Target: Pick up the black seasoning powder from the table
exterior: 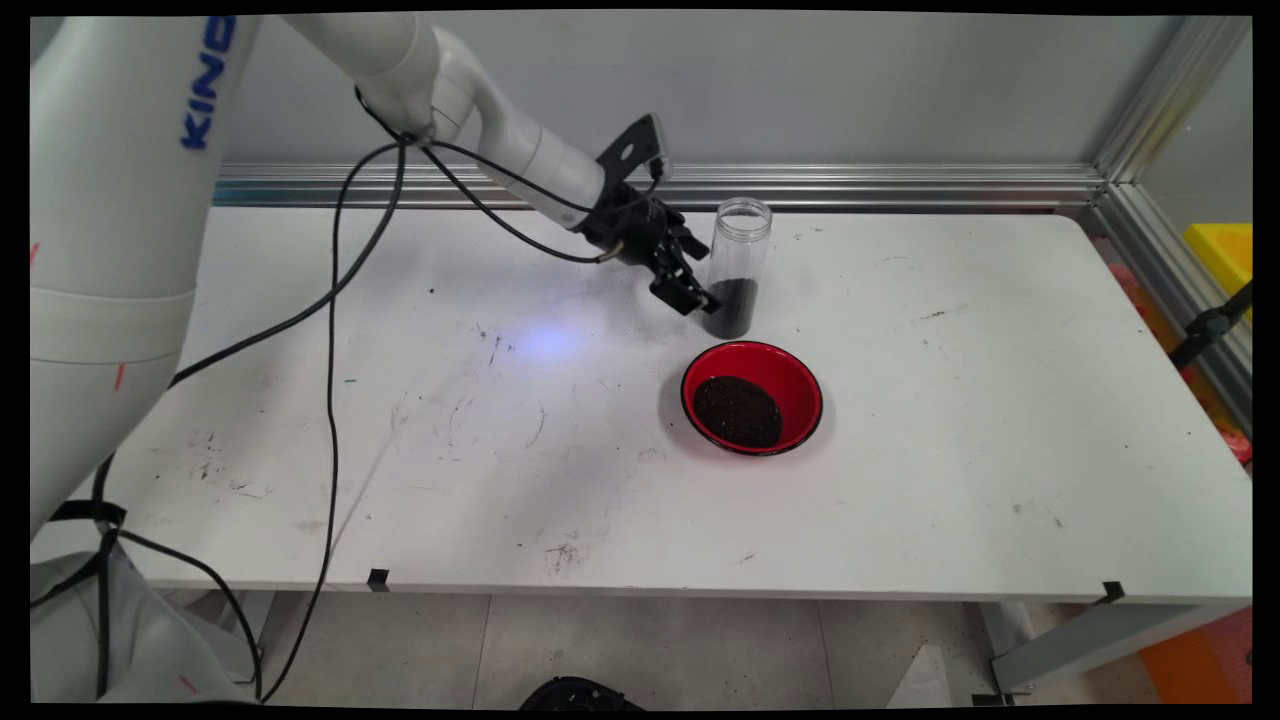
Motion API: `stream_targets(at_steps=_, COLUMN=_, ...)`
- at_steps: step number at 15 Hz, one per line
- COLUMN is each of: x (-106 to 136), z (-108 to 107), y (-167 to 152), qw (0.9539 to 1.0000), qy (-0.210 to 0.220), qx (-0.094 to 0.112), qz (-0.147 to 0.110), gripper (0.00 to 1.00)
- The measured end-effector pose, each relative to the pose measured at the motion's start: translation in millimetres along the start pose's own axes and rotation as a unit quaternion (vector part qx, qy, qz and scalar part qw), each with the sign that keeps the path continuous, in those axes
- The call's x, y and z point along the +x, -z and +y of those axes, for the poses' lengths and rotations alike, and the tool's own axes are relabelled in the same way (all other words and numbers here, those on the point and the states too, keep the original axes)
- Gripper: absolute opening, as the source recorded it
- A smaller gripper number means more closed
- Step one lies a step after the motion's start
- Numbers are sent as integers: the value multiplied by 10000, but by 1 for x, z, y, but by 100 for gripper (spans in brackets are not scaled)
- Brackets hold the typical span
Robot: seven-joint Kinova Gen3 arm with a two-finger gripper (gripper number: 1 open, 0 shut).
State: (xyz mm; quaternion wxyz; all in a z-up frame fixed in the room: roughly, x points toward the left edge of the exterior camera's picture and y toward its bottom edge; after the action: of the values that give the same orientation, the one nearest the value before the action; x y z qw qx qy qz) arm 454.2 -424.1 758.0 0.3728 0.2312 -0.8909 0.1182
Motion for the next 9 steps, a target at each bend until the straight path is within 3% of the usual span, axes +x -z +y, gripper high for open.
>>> stream_targets(at_steps=9, x=-1, z=-4, y=-30, qw=9999, qy=70, qx=-35, qz=117, gripper=100)
